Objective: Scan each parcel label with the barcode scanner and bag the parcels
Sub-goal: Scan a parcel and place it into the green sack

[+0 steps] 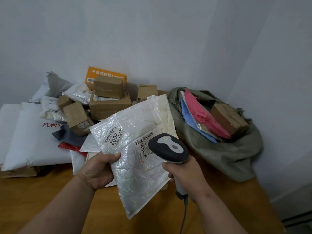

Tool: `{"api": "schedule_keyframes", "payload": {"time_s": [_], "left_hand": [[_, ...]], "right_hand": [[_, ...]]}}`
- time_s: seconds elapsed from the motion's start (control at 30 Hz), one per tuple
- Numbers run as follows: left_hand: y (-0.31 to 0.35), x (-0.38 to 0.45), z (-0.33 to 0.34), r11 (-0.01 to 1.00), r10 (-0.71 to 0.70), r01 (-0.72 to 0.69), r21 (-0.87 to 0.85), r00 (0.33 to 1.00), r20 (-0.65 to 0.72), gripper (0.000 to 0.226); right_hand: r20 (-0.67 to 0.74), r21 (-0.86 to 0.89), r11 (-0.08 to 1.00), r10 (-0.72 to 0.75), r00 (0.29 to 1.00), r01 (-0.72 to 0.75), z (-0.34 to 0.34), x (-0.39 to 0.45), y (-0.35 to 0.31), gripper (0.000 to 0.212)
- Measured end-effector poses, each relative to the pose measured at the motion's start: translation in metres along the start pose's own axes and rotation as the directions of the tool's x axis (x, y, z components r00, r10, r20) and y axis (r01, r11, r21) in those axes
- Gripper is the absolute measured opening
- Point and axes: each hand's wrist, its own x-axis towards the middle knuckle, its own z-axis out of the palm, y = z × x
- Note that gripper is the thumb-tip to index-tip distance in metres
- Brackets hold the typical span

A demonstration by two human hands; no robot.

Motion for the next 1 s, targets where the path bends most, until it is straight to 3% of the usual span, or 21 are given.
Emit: {"api": "schedule_keyframes", "payload": {"time_s": [0.23,0.47,0.6,0.73,0.87,1.0], "left_hand": [[0.003,0.013,0.027,0.997,0.069,-0.069,-0.043,0.997,0.018,0.045],[0.030,0.039,0.102,0.966,0.252,-0.246,-0.074,0.964,0.088,0.054],[0.039,0.065,0.147,0.960,0.274,-0.265,-0.093,0.956,0.107,0.060],[0.039,0.107,0.187,0.959,0.269,-0.265,-0.097,0.963,0.023,0.060],[0.021,0.160,0.223,0.946,0.259,-0.278,-0.164,0.957,-0.128,0.038],[-0.014,0.204,0.240,0.957,0.213,-0.250,-0.148,0.950,-0.228,0.047]], "right_hand": [[-0.082,0.063,0.998,0.001,0.997,0.004,-0.028,0.011,0.010,0.015],[-0.305,0.185,0.980,-0.017,0.952,0.077,-0.075,0.027,0.012,0.008],[-0.438,0.305,0.950,0.081,0.895,0.063,-0.100,0.043,0.015,0.030],[-0.484,0.368,0.925,0.100,0.869,0.098,-0.119,0.063,0.017,0.039],[-0.517,0.421,0.899,0.131,0.846,0.118,-0.126,0.089,0.017,0.045],[-0.585,0.411,0.902,0.153,0.796,0.129,-0.137,0.113,0.022,0.065]]}}
